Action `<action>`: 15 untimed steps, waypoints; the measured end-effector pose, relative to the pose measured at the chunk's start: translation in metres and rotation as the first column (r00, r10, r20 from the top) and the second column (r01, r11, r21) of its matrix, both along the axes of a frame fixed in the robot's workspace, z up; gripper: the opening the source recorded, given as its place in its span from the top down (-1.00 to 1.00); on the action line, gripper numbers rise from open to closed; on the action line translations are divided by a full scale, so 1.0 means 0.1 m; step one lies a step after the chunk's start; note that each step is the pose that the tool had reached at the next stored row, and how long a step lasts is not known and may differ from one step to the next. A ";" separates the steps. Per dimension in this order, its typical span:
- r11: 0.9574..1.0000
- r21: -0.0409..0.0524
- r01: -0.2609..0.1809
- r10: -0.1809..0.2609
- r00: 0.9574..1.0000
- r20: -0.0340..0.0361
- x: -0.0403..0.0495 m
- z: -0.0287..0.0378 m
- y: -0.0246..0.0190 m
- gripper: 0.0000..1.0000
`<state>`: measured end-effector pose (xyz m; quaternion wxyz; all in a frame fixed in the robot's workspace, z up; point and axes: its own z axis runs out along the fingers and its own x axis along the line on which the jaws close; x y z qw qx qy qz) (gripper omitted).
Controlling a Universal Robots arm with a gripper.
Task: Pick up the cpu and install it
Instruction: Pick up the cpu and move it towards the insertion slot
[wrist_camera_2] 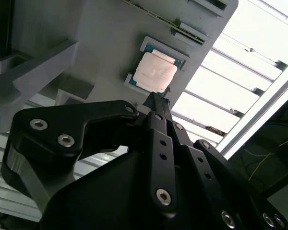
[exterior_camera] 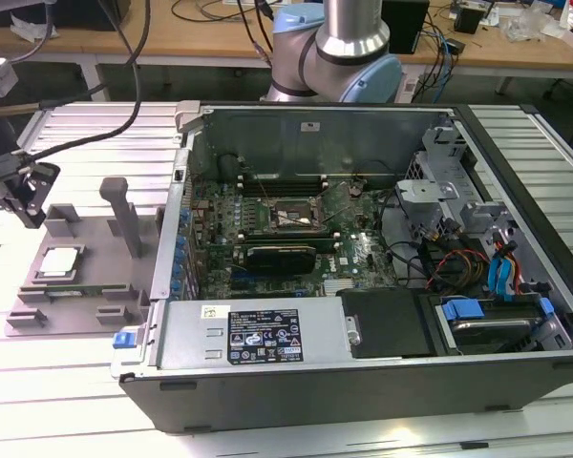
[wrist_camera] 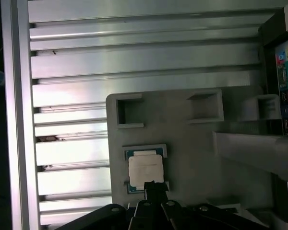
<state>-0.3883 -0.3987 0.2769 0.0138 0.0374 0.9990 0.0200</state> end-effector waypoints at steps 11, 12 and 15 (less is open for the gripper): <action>1.000 0.000 0.000 0.000 1.000 0.000 -0.057 -0.203 0.000 0.79; 1.000 0.000 0.000 0.000 1.000 0.000 -0.058 -0.213 0.000 0.79; 1.000 0.000 0.000 0.000 1.000 0.000 -0.058 -0.263 0.000 0.79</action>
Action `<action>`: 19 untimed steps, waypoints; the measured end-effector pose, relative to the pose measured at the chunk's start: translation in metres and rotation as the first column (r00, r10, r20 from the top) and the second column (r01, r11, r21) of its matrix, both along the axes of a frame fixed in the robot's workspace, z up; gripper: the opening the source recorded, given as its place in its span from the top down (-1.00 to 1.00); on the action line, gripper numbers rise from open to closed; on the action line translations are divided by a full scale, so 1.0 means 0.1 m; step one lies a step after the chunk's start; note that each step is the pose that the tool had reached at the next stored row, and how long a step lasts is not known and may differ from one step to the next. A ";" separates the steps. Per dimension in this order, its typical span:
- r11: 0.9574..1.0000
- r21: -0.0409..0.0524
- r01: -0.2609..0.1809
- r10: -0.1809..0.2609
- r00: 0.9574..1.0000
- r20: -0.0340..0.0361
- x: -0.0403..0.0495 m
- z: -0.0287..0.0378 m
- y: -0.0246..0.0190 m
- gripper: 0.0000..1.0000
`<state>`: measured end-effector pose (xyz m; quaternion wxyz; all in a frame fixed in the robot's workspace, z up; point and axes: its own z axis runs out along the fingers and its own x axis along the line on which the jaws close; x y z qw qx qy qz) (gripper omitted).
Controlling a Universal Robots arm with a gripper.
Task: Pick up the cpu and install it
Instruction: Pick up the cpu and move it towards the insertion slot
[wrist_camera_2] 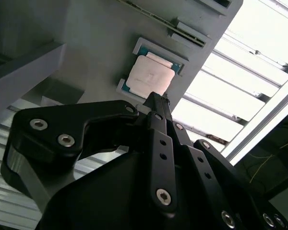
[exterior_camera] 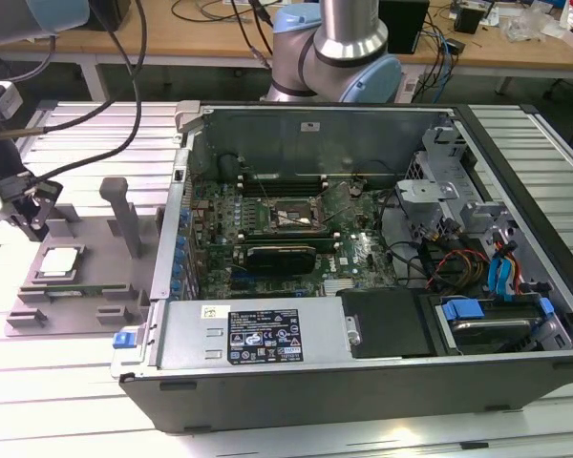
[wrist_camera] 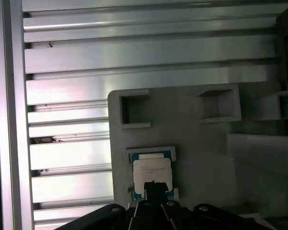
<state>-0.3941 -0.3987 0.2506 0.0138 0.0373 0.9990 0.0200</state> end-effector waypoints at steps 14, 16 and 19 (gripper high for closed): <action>1.000 -0.011 0.000 0.000 1.000 0.000 0.055 -0.171 -0.036 0.79; 1.000 -0.011 0.000 0.000 1.000 0.000 0.062 -0.198 -0.038 0.79; 1.000 -0.011 -0.003 0.003 1.000 0.000 0.064 -0.255 -0.040 0.79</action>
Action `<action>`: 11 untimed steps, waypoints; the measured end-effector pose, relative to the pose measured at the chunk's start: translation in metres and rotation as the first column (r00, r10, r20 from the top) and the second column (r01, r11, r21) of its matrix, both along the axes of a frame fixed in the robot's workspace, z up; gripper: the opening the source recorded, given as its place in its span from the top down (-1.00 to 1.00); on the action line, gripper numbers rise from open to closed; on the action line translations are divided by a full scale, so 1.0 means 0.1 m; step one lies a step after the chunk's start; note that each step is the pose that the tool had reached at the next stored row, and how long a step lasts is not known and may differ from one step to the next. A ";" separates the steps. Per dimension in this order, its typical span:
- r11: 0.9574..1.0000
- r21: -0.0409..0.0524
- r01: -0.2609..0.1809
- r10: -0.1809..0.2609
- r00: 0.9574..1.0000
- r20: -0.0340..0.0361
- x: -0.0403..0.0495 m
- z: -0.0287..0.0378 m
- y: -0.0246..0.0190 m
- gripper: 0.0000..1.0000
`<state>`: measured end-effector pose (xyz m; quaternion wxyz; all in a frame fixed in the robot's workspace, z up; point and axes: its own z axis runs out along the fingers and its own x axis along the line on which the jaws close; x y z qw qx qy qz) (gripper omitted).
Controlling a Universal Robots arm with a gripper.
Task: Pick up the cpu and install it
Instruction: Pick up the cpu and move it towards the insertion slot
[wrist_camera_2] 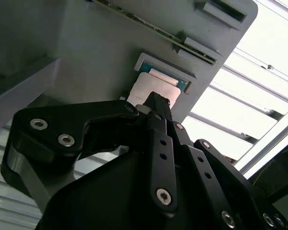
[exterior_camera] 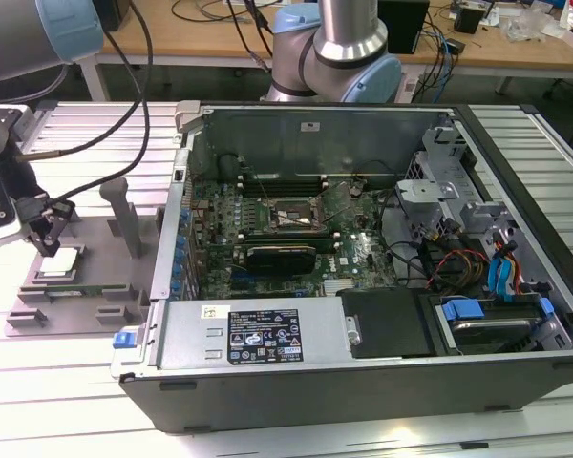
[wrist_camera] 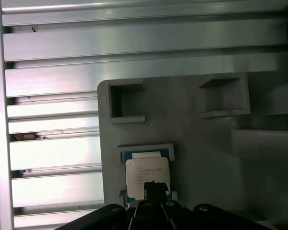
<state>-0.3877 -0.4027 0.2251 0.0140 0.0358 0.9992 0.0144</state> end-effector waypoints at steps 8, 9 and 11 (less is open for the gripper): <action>1.000 0.000 -0.023 0.023 1.000 0.000 0.000 -0.019 0.000 0.79; 1.000 0.000 -0.023 0.023 1.000 0.000 0.000 -0.019 0.000 0.79; 1.000 0.000 -0.024 0.024 1.000 0.000 0.000 -0.019 0.000 0.66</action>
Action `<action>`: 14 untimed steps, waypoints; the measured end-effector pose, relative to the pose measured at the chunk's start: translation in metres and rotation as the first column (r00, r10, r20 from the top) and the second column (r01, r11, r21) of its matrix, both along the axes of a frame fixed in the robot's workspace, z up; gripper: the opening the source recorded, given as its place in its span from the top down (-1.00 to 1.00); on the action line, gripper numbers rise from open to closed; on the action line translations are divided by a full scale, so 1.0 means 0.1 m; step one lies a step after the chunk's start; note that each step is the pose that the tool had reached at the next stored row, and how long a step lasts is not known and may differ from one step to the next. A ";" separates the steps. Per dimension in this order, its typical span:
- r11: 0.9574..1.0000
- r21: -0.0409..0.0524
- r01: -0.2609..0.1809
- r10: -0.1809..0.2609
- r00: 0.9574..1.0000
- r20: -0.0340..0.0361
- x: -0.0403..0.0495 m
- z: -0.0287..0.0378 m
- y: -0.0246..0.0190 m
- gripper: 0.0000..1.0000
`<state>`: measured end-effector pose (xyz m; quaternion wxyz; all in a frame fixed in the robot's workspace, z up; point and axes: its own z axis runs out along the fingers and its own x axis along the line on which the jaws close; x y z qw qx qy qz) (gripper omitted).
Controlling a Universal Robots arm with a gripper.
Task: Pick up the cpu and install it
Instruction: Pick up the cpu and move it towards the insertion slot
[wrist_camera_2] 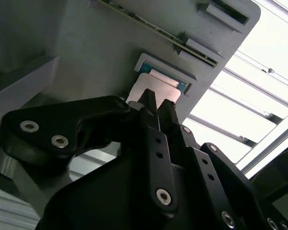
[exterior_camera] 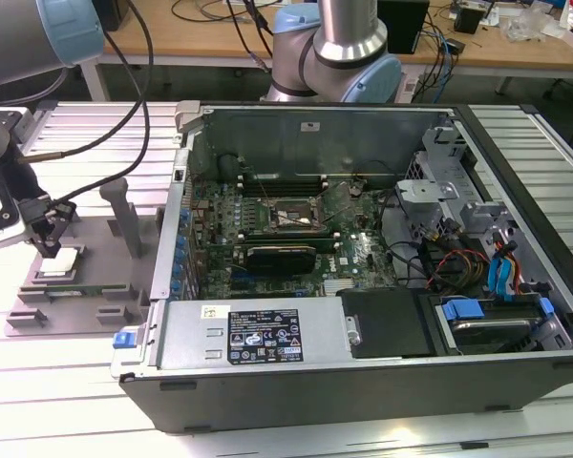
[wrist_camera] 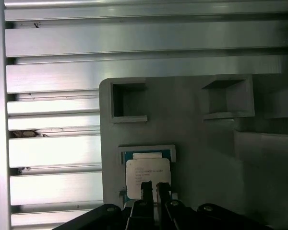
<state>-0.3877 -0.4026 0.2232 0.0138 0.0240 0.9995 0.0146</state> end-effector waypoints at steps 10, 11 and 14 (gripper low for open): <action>1.000 0.000 -0.001 0.001 1.000 0.000 0.000 -0.010 0.000 -0.09; 1.000 0.000 -0.001 0.001 1.000 0.000 0.000 -0.010 0.000 -0.09; 1.000 0.000 -0.001 0.001 1.000 0.000 0.000 -0.012 0.000 -0.22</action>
